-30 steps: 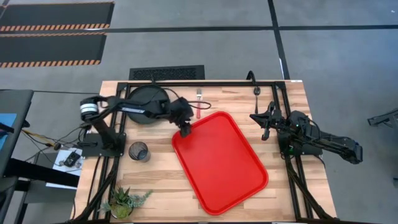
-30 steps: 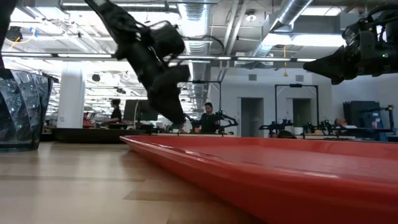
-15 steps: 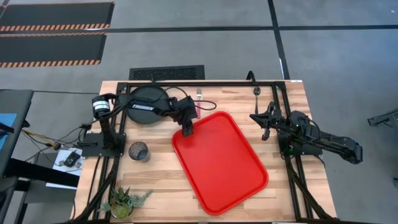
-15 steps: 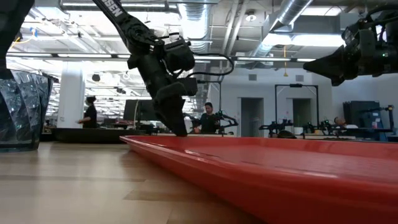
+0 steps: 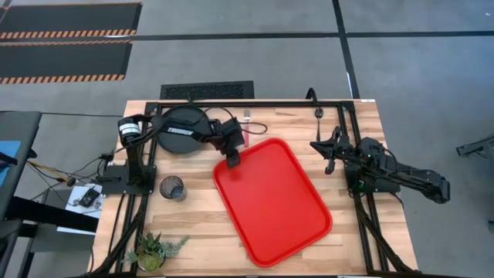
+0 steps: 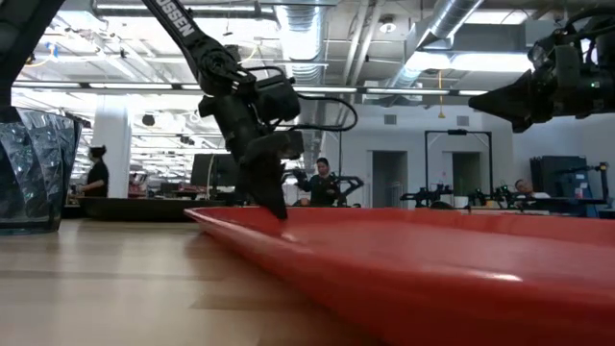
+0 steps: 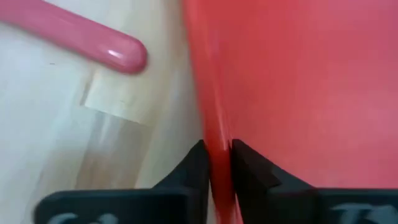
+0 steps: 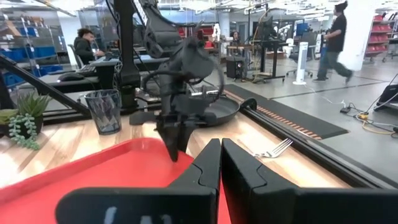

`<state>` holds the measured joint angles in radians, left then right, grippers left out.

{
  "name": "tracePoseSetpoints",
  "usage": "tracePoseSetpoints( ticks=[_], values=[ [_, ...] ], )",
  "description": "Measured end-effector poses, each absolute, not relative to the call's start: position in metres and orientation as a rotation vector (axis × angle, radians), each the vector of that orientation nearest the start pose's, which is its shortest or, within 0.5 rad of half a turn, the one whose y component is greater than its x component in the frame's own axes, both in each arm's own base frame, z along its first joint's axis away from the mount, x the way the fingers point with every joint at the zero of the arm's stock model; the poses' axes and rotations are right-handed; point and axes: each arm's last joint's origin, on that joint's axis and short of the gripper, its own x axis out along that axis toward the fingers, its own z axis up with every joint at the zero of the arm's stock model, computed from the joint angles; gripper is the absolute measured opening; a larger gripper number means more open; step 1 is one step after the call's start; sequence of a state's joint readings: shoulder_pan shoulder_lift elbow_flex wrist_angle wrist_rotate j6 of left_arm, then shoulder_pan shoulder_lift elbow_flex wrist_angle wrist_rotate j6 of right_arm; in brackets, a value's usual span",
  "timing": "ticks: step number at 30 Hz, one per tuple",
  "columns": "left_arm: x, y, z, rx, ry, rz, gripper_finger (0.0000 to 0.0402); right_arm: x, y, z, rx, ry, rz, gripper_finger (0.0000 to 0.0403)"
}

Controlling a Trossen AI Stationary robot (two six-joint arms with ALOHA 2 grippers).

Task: Pick and place plate/cup/fork/spoon on tray
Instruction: Prepare the red serving tray to the center of the table

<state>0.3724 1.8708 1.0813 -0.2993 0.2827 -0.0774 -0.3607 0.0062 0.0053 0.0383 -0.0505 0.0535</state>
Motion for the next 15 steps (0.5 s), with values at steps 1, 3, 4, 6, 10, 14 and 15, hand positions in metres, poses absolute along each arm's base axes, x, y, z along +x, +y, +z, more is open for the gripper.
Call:
tracePoseSetpoints(
  ticks=[1,3,4,6,10,14,15],
  values=[
    [0.334,0.125,0.143,-0.449,1.021,0.125,0.0025,0.092,-0.033,0.169,0.045,-0.045,-0.309,0.0038],
    [0.332,0.129,0.147,-0.498,1.003,0.147,0.0023,0.092,-0.033,0.169,0.045,-0.045,-0.309,0.0038],
    [0.331,0.13,0.149,-0.517,0.998,0.162,0.0022,0.092,-0.033,0.169,0.045,-0.045,-0.309,0.0038],
    [0.33,0.131,0.155,-0.549,0.976,0.19,0.0022,0.092,-0.033,0.169,0.045,-0.046,-0.309,0.0038],
    [0.328,0.13,0.165,-0.597,0.937,0.28,0.0021,0.092,-0.033,0.169,0.045,-0.045,-0.309,0.0038],
    [0.318,0.123,0.17,-0.684,0.889,0.388,0.0021,0.092,-0.033,0.169,0.045,-0.045,-0.309,0.0038],
    [0.314,0.119,0.171,-0.702,0.88,0.411,0.0021,0.092,-0.033,0.169,0.045,-0.045,-0.309,0.0038]
  ],
)
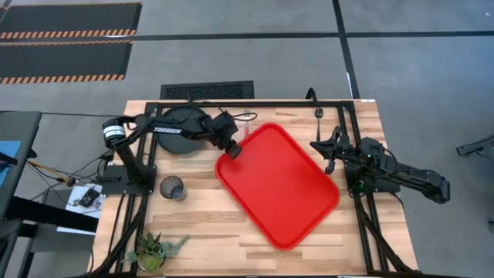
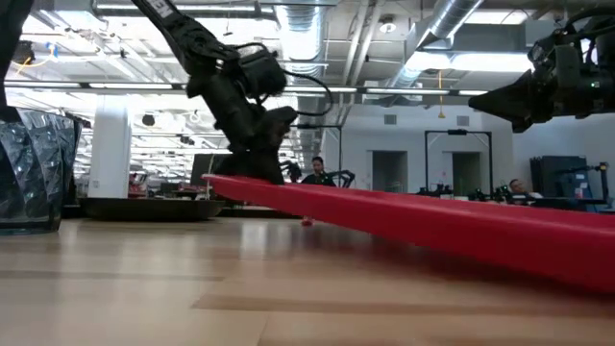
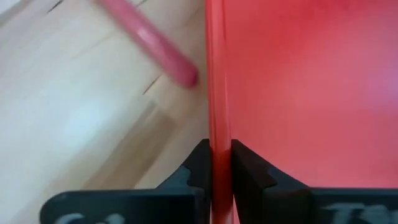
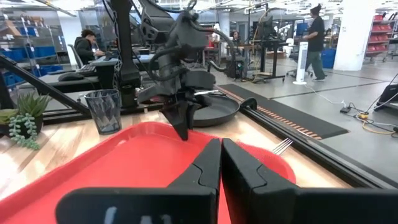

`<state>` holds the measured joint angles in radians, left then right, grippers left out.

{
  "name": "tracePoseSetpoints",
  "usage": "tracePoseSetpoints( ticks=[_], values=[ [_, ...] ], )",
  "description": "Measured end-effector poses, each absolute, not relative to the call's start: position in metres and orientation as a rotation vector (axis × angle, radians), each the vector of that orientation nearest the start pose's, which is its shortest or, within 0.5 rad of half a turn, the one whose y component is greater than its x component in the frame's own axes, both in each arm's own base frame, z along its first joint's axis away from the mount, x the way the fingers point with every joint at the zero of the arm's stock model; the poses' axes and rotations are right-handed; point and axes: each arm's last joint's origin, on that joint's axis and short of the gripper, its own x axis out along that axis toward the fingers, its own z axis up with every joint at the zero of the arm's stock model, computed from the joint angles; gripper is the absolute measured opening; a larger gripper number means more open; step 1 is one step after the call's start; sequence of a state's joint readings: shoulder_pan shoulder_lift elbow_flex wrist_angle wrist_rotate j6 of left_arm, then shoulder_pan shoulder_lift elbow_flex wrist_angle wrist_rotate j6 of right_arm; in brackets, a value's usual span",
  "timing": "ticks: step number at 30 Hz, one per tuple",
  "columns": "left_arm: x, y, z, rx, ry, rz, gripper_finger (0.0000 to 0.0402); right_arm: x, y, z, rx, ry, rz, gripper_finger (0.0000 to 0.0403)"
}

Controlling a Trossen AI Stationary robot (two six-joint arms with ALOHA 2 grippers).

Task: Pick and place plate/cup/fork/spoon on tray
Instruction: Prepare the red serving tray to the center of the table

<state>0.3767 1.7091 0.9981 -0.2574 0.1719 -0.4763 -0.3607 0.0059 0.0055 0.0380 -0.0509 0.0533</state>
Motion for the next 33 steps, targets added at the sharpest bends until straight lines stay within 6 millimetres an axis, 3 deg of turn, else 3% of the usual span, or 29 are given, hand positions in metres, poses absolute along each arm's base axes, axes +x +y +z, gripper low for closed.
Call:
tracePoseSetpoints(
  ticks=[7,16,26,33],
  values=[
    [0.291,0.071,0.193,-0.738,0.776,0.496,0.0018,0.092,-0.033,0.168,0.045,-0.044,-0.309,0.0038],
    [0.265,0.002,0.186,-0.855,0.672,0.685,0.0018,0.092,-0.033,0.169,0.045,-0.045,-0.313,0.0038],
    [0.25,-0.039,0.182,-0.914,0.576,0.875,0.0018,0.092,-0.033,0.169,0.045,-0.047,-0.313,0.0038],
    [0.242,-0.06,0.179,-0.982,0.567,0.898,0.0018,0.092,-0.033,0.169,0.045,-0.048,-0.313,0.0038]
  ],
)
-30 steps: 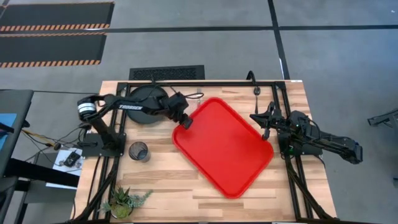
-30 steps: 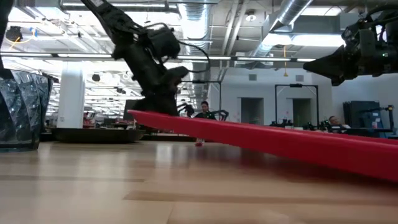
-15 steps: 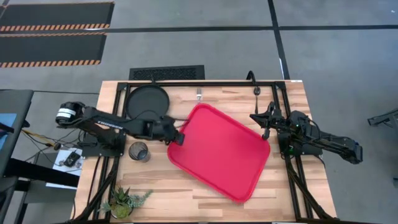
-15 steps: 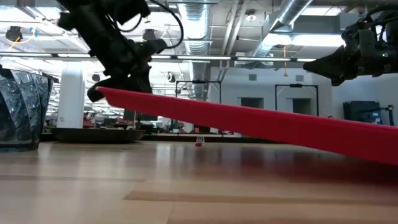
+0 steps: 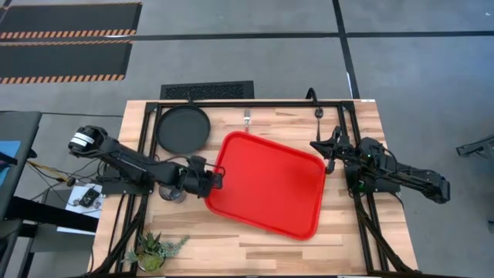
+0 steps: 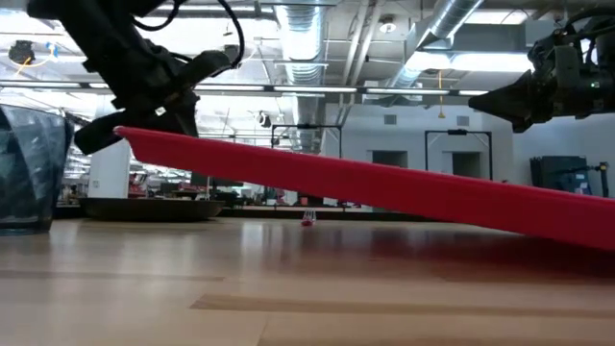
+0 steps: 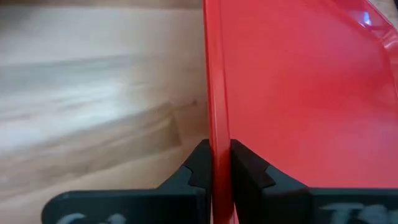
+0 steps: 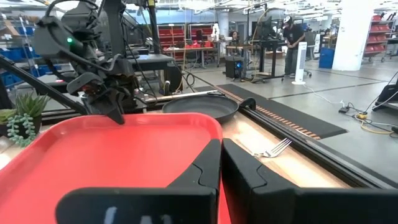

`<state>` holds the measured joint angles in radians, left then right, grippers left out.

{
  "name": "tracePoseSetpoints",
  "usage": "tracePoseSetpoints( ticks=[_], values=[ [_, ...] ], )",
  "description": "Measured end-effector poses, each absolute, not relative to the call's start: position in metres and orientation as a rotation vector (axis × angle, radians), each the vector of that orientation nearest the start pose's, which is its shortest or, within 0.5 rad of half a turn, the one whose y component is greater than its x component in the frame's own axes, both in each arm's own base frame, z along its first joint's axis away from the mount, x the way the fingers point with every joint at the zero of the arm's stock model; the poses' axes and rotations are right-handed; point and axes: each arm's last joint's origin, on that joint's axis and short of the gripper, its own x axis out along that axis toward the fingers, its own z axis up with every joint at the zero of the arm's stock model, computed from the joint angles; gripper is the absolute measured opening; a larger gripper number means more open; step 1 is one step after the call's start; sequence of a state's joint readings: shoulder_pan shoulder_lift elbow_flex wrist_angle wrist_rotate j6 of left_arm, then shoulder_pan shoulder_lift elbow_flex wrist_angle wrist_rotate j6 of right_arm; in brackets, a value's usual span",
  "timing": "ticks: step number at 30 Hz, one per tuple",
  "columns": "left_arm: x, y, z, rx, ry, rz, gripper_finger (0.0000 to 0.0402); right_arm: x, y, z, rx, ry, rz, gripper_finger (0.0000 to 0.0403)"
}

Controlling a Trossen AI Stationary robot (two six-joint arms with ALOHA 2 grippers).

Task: Pick and place plate/cup/fork/spoon on tray
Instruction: Prepare the red serving tray to the center of the table

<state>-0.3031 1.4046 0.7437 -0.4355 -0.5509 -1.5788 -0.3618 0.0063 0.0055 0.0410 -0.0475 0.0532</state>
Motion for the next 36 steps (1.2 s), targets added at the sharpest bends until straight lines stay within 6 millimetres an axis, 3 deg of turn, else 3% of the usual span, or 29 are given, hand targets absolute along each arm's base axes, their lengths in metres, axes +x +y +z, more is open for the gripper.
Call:
tracePoseSetpoints(
  ticks=[8,24,36],
  values=[
    [0.244,-0.077,0.163,-1.032,0.588,0.911,0.0018,0.092,-0.033,0.169,0.044,-0.05,-0.313,0.0038],
    [0.237,-0.078,0.158,-1.039,0.738,0.915,0.0019,0.092,-0.033,0.169,0.044,-0.051,-0.308,0.0038],
    [0.232,-0.075,0.151,-0.953,0.853,0.865,0.0088,0.092,-0.033,0.169,0.044,-0.051,-0.308,0.0038]
  ],
)
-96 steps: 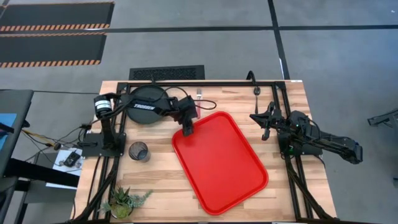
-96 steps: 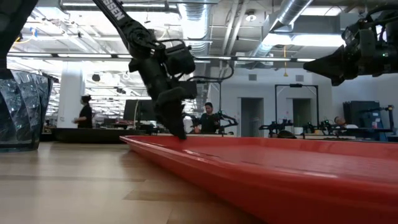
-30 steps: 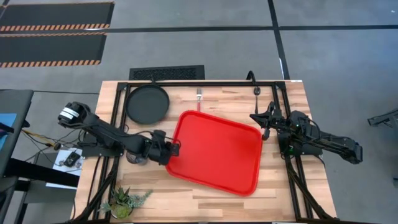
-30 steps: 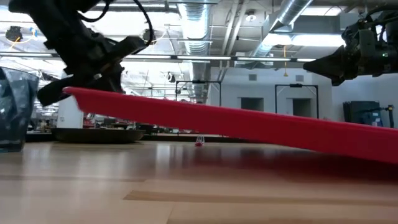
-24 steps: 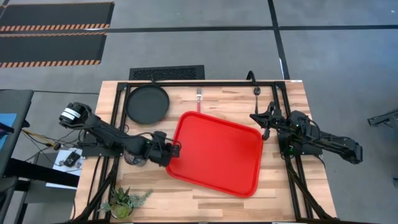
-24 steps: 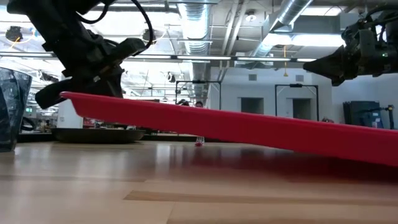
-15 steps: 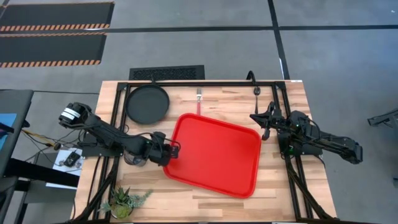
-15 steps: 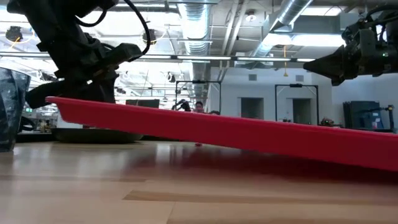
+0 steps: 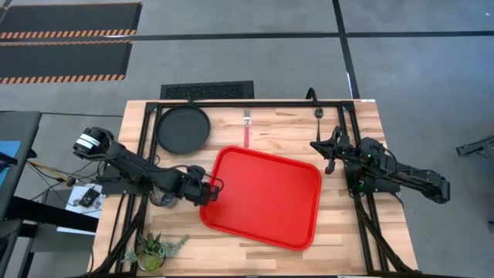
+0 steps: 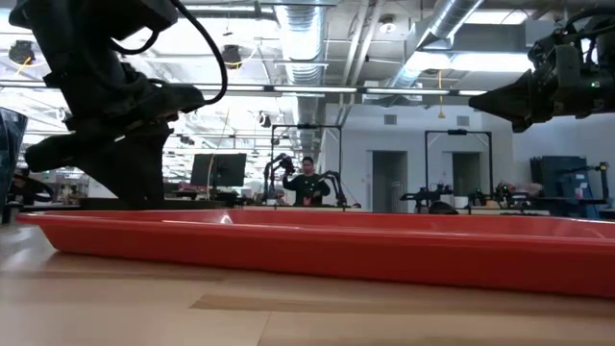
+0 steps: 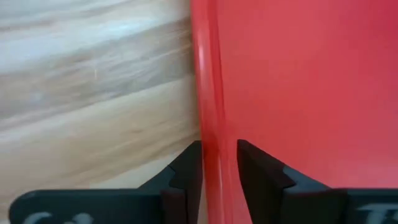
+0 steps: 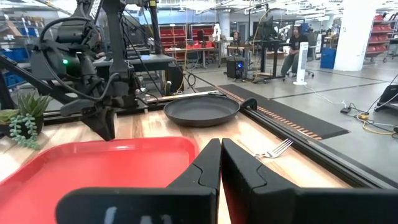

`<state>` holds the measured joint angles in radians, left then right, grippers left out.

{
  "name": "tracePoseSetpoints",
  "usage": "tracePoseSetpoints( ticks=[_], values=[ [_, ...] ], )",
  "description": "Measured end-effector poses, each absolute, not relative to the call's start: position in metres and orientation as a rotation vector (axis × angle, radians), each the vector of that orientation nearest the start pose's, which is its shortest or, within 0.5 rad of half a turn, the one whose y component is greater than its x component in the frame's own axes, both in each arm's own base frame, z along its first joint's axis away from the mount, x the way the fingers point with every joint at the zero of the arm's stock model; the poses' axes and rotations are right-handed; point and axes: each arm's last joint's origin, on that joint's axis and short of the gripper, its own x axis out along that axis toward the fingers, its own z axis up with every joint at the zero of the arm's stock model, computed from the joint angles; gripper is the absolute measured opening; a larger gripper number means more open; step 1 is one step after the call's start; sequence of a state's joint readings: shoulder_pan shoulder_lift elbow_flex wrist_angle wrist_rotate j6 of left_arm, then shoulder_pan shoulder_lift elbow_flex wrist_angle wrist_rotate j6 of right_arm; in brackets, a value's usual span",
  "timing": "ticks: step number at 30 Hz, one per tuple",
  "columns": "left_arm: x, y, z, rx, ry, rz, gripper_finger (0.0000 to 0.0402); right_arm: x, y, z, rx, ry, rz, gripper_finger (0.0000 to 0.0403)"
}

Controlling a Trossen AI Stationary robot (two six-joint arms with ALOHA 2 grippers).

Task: Pick and place plate/cup/fork/spoon on tray
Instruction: Prepare the red serving tray to the center of the table

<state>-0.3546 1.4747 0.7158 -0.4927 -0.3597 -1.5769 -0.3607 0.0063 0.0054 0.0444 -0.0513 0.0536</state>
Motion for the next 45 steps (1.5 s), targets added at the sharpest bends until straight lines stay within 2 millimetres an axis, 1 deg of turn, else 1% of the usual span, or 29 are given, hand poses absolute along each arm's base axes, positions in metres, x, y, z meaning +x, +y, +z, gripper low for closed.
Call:
tracePoseSetpoints(
  ticks=[5,9,11,13,15,16,18,21,24,28,31,34,37,39,43,45],
  values=[
    [0.233,-0.066,0.154,-0.822,0.924,0.779,0.0097,0.092,-0.033,0.169,0.044,-0.052,-0.306,0.0038],
    [0.234,-0.054,0.168,-0.67,0.932,0.648,0.0089,0.092,-0.033,0.169,0.044,-0.054,-0.304,0.0038],
    [0.237,-0.048,0.178,-0.589,0.892,0.568,0.0071,0.092,-0.033,0.171,0.04,-0.071,-0.304,0.0038],
    [0.24,-0.042,0.189,-0.51,0.844,0.486,0.0042,0.091,-0.033,0.175,0.054,-0.115,-0.301,0.0038],
    [0.245,-0.036,0.197,-0.462,0.755,0.379,0.0013,0.091,-0.033,0.179,0.096,-0.155,-0.295,0.0038],
    [0.247,-0.032,0.198,-0.452,0.707,0.323,0.0007,0.091,-0.032,0.18,0.109,-0.162,-0.288,0.0038],
    [0.249,-0.023,0.197,-0.453,0.624,0.219,0.0004,0.09,-0.031,0.181,0.169,-0.133,-0.266,0.0036],
    [0.25,-0.01,0.191,-0.454,0.52,0.106,0.0001,0.089,-0.029,0.184,0.264,-0.074,-0.263,0.0022],
    [0.247,0.001,0.185,-0.422,0.45,0.056,0.0,0.089,-0.027,0.179,0.347,0.07,-0.305,0.0008],
    [0.241,0.017,0.177,-0.385,0.418,0.049,0.0,0.09,-0.022,0.176,0.452,0.277,-0.387,0.0011],
    [0.237,0.03,0.173,-0.376,0.398,0.046,0.0,0.096,-0.019,0.171,0.539,0.41,-0.436,0.0026],
    [0.233,0.043,0.173,-0.371,0.362,0.033,0.0,0.102,-0.015,0.167,0.649,0.539,-0.471,0.0053],
    [0.227,0.054,0.17,-0.377,0.325,0.034,0.0,0.105,-0.011,0.164,0.72,0.68,-0.534,0.0088],
    [0.223,0.059,0.168,-0.373,0.31,0.036,0.0,0.109,-0.009,0.166,0.744,0.744,-0.578,0.0117],
    [0.215,0.067,0.161,-0.357,0.322,0.071,0.0,0.115,-0.005,0.166,0.796,0.876,-0.657,0.0175],
    [0.212,0.07,0.157,-0.348,0.329,0.087,0.0,0.119,-0.003,0.162,0.822,0.929,-0.675,0.0196]
  ],
)
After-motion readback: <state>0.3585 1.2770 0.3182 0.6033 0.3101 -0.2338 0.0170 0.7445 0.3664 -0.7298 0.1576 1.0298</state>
